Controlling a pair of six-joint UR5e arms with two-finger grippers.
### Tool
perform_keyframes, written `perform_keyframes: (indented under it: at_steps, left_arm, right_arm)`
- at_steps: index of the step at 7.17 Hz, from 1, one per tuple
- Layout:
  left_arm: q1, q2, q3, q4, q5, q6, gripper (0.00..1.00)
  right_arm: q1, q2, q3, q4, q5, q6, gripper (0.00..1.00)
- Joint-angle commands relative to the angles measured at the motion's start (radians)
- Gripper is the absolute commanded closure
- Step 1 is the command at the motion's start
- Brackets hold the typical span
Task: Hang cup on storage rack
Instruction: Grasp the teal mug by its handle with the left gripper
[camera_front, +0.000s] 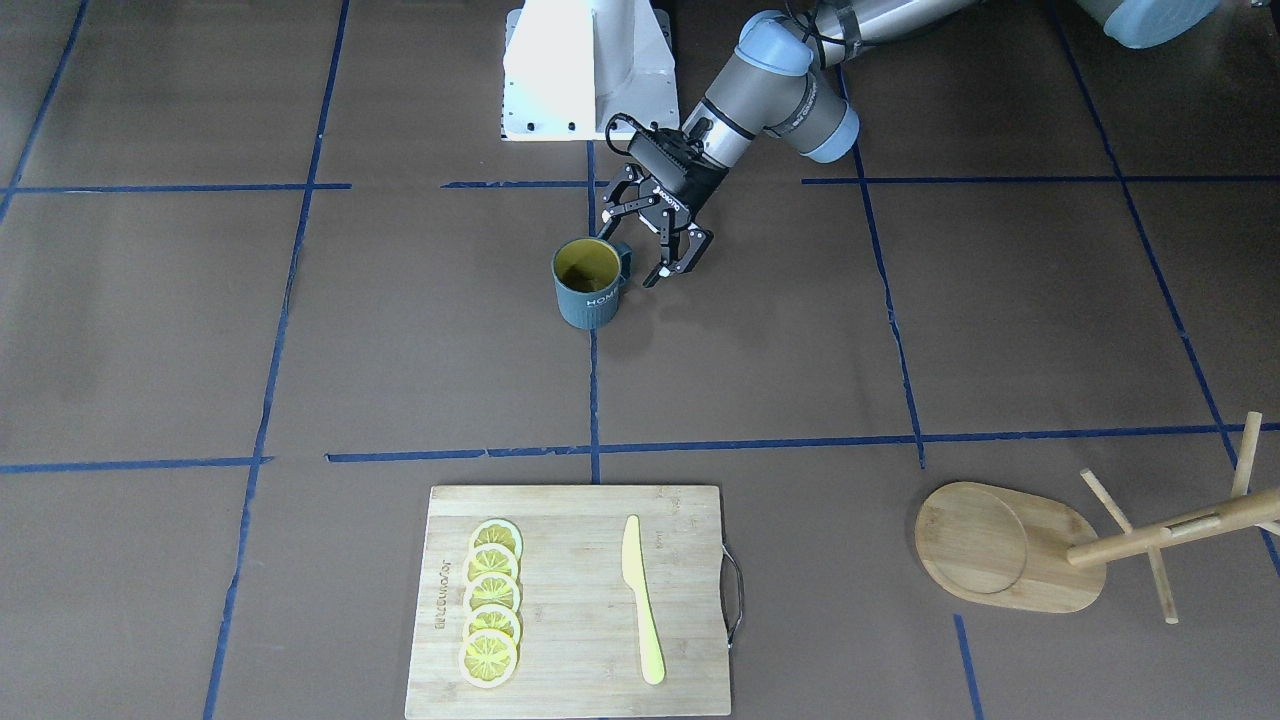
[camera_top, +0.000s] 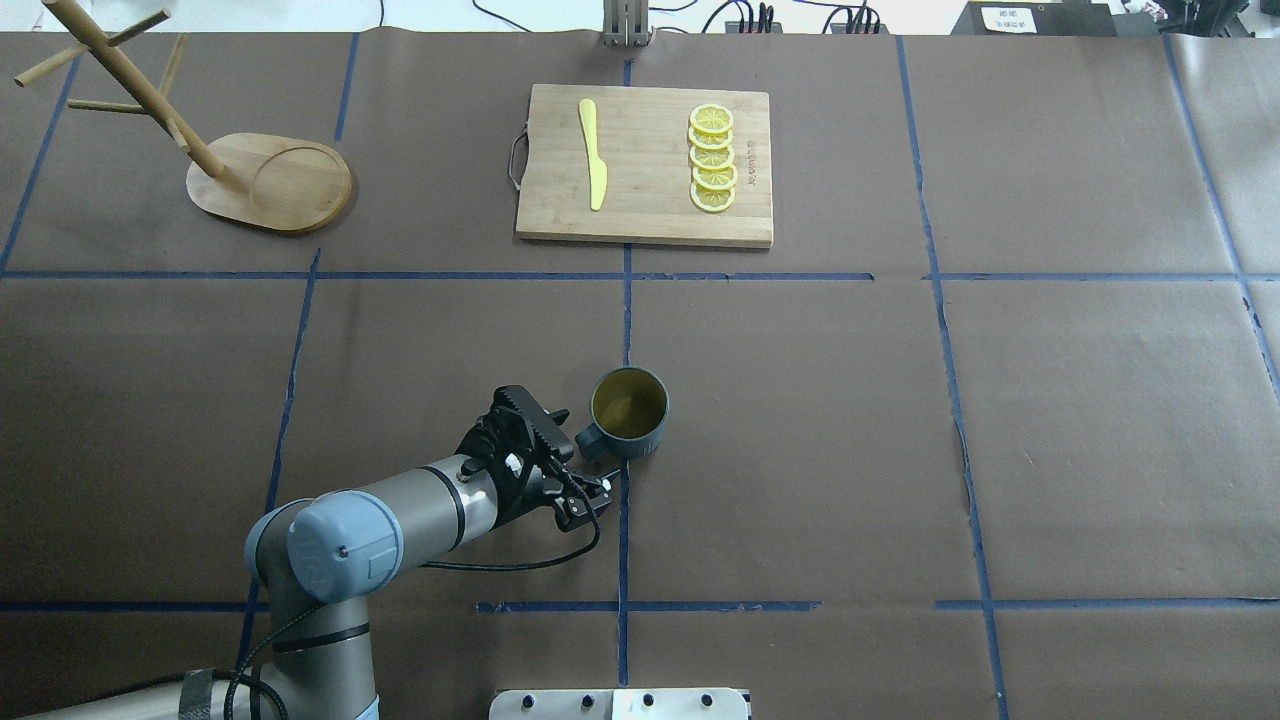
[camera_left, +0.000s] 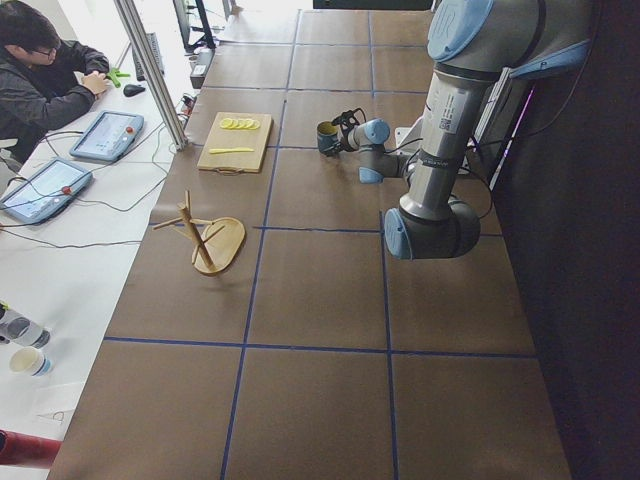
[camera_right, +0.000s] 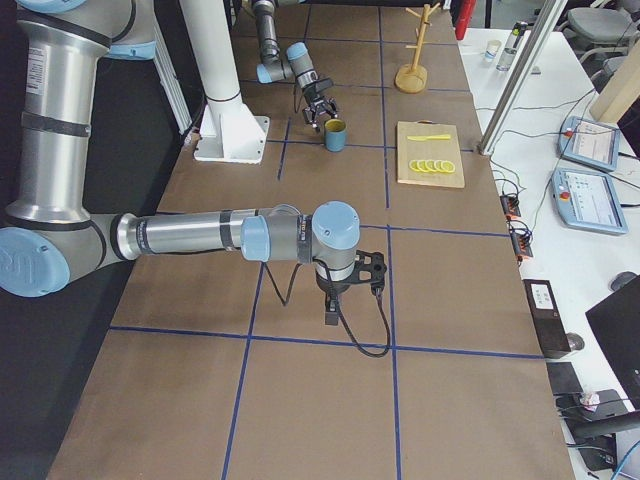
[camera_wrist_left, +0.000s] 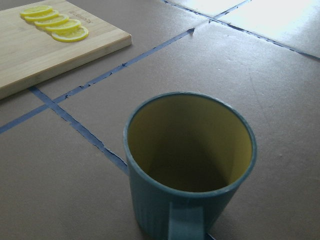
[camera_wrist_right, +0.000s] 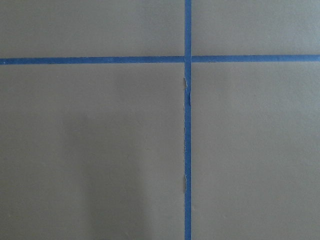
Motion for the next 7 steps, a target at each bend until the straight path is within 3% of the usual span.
perform_keyframes:
  at_steps: [1, 3, 5, 7]
  left_arm:
    - [0.001, -0.004, 0.005, 0.000, -0.001, 0.000, 0.28]
    - [0.001, -0.006, 0.005, 0.000, -0.001, 0.000, 0.44]
    - [0.000, -0.006, 0.004, -0.002, 0.000, 0.002, 0.72]
    - [-0.002, -0.006, -0.001, -0.005, 0.000, 0.000, 0.90]
  right_arm:
    - [0.000, 0.000, 0.000, 0.000, 0.000, 0.000, 0.00]
    - [0.000, 0.000, 0.000, -0.002, 0.000, 0.000, 0.00]
    - [0.000, 0.000, -0.002, 0.000, 0.000, 0.000, 0.00]
    - [0.000, 0.000, -0.002, 0.000, 0.000, 0.000, 0.00]
